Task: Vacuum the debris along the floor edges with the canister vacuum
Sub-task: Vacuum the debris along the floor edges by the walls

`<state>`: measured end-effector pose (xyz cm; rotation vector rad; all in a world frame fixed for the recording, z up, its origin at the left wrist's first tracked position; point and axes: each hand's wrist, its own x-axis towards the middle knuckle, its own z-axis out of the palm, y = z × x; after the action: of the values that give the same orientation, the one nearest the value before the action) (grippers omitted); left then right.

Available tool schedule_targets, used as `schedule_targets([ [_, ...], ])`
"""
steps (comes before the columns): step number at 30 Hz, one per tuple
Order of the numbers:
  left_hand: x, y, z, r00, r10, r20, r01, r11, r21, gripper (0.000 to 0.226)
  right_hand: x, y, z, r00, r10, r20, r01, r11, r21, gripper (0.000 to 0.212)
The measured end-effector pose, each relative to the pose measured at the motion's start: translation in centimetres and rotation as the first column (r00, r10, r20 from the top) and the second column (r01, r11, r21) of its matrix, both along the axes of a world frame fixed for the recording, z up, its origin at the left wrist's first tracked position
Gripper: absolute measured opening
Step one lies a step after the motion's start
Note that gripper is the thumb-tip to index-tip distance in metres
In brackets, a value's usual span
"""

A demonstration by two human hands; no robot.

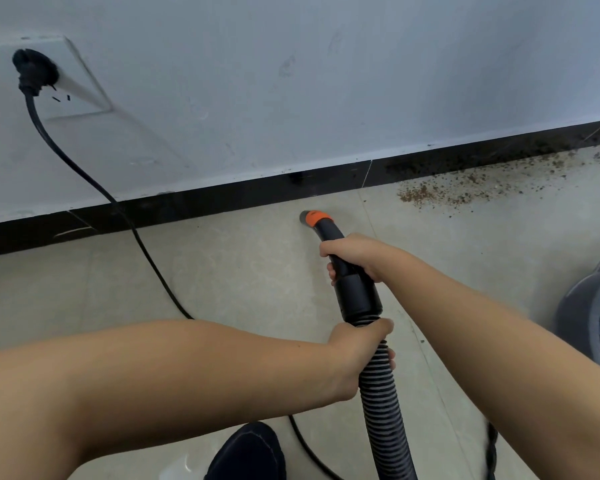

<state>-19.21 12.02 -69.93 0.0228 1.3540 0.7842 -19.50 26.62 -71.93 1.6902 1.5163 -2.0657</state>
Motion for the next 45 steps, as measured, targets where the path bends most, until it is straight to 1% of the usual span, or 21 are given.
schedule_targets([
  [5,-2.2,-0.7,-0.2,0.999,0.038,-0.001,-0.038,0.999,-0.038,0.019,-2.9,-1.0,-0.1,0.999,0.037,-0.016,-0.037,0.999,-0.002,0.018],
  [11,-6.1,-0.1,-0.8,1.0,-0.01,0.004,0.01,1.0,-0.01,0.018,-5.5,-0.3,-0.6,0.995,-0.099,-0.016,0.1,0.991,0.087,0.013],
  [13,-6.1,0.2,-1.1,0.999,-0.03,0.016,0.03,1.0,-0.007,0.018,-5.2,0.0,-0.6,0.993,-0.114,0.0,0.114,0.989,0.095,0.013],
  [16,-5.4,0.9,-1.7,0.997,-0.071,0.028,0.071,0.997,0.016,0.019,-3.9,0.8,-0.9,0.985,-0.168,0.028,0.164,0.98,0.114,0.014],
  [20,-3.7,2.8,-1.8,0.986,-0.163,0.017,0.162,0.985,0.055,0.019,-0.3,2.8,-1.0,0.943,-0.331,0.038,0.323,0.936,0.141,0.018],
  [23,-2.0,3.8,-1.8,0.973,-0.229,0.026,0.227,0.972,0.066,0.019,2.4,3.6,-1.0,0.911,-0.411,0.035,0.401,0.903,0.154,0.022],
  [29,-0.3,3.6,-2.3,0.946,-0.323,0.008,0.322,0.945,0.058,0.019,5.4,2.5,-0.8,0.872,-0.488,0.033,0.479,0.867,0.138,0.025],
  [31,0.4,3.5,-2.2,0.936,-0.353,0.01,0.352,0.934,0.059,0.019,6.6,2.0,-0.8,0.856,-0.516,0.018,0.51,0.851,0.128,0.03],
  [34,1.7,4.1,-2.1,0.916,-0.4,0.016,0.399,0.915,0.061,0.019,8.6,1.5,-1.0,0.853,-0.521,0.022,0.513,0.846,0.146,0.039],
  [38,3.6,5.3,-1.9,0.877,-0.479,0.032,0.477,0.877,0.053,0.02,11.6,1.6,-1.5,0.818,-0.573,0.053,0.554,0.81,0.192,0.041],
  [41,5.0,5.9,-2.2,0.891,-0.452,0.043,0.448,0.891,0.071,0.021,13.1,2.4,-1.5,0.797,-0.601,0.058,0.579,0.789,0.207,0.038],
  [45,5.0,5.4,-3.1,0.931,-0.358,0.064,0.348,0.929,0.128,0.02,12.1,3.4,-1.6,0.832,-0.555,0.023,0.543,0.822,0.172,0.027],
])
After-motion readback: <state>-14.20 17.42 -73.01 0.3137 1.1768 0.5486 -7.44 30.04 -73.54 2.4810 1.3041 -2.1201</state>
